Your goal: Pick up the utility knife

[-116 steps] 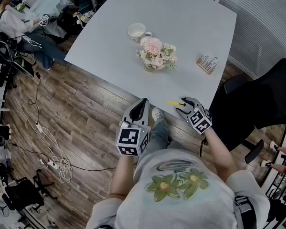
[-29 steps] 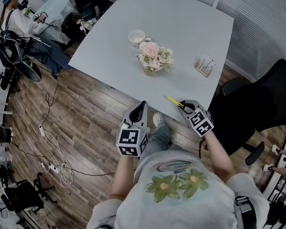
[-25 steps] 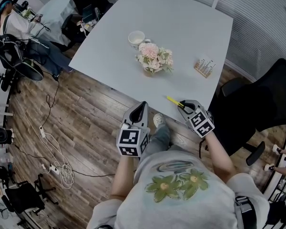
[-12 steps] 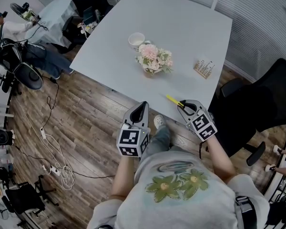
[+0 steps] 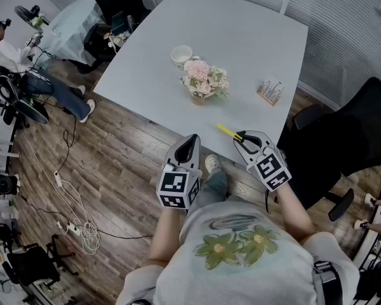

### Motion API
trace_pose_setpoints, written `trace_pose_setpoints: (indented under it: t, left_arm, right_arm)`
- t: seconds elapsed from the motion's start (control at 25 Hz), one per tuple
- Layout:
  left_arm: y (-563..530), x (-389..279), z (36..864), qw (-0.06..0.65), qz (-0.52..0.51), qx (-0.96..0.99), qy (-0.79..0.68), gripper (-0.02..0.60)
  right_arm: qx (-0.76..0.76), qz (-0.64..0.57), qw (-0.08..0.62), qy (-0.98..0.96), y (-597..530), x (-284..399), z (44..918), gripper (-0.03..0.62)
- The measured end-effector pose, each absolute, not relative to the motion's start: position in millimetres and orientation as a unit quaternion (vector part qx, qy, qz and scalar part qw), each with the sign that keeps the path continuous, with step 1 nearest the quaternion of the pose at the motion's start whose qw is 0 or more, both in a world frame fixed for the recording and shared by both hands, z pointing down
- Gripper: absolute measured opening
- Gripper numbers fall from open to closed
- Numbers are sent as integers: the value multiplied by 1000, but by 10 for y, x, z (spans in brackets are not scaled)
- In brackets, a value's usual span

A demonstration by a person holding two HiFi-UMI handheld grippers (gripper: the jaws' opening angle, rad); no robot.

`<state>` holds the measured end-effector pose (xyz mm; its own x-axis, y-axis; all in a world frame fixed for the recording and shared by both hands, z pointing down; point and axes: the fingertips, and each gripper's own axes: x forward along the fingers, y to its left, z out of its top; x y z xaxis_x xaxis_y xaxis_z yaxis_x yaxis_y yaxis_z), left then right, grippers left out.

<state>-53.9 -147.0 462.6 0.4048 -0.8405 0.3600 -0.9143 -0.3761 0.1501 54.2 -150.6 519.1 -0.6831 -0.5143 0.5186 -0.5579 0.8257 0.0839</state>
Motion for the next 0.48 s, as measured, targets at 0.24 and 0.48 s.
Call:
trace_pose_setpoints:
  t: [0.24, 0.48]
  left_arm:
    - [-1495, -486, 4525, 156, 109, 826, -531, 2]
    - [-1440, -413, 4471, 145, 104, 831, -527, 2]
  right_arm:
    - [297, 34, 251, -921, -1549, 494, 4975, 67]
    - [303, 21, 225, -926, -1498, 445, 4784, 67]
